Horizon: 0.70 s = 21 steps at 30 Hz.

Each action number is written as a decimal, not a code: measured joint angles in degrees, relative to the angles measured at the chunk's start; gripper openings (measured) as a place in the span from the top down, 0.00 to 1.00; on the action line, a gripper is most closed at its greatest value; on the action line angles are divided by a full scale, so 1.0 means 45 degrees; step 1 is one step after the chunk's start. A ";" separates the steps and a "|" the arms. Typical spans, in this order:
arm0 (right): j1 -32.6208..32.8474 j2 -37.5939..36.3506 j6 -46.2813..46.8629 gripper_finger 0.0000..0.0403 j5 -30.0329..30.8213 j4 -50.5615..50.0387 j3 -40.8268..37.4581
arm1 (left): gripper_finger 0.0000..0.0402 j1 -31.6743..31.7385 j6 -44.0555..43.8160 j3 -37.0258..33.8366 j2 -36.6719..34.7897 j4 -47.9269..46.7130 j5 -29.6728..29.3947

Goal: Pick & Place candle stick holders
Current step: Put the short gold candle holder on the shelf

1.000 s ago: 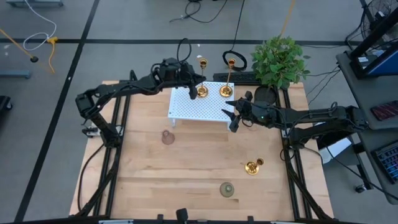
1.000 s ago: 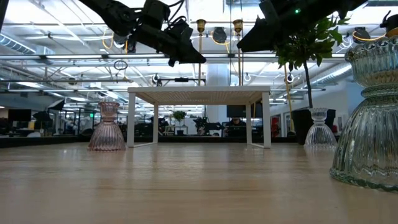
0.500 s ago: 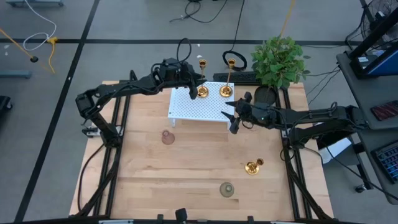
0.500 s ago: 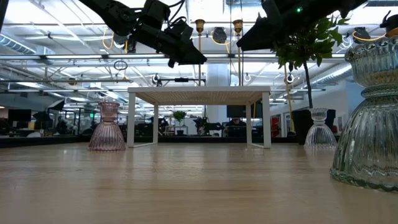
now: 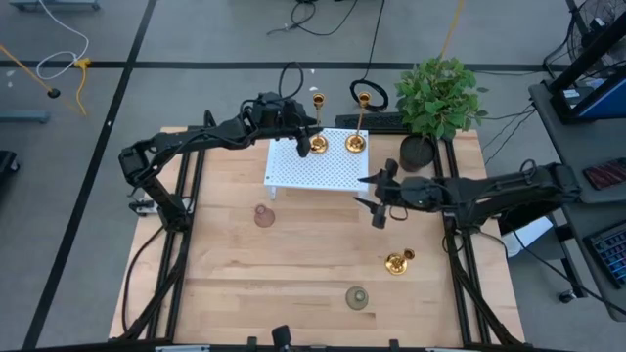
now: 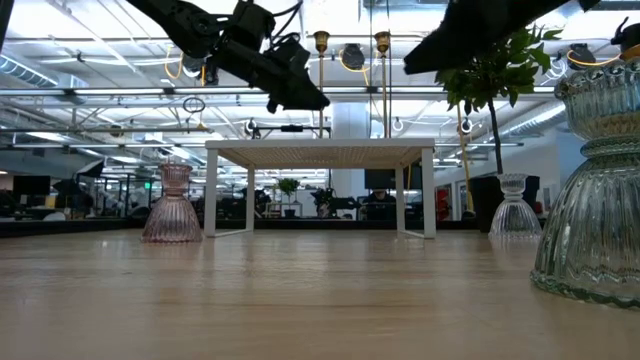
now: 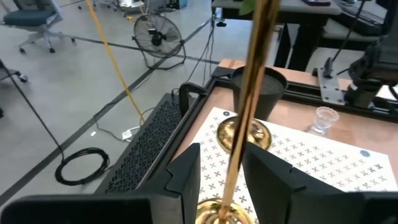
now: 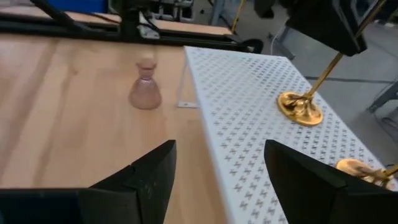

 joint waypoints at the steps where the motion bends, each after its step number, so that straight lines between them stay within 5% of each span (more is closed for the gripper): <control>1: 0.0125 -0.0190 0.0176 0.41 -0.0004 -0.0298 0.0000 | 0.69 0.0001 -0.0001 -0.0005 0.0000 -0.0011 -0.0053; 21: 0.3650 -0.3105 0.1599 0.42 -0.0494 -0.4043 0.0000 | 0.69 -0.0055 0.0019 -0.0010 -0.1565 -0.2869 -0.0388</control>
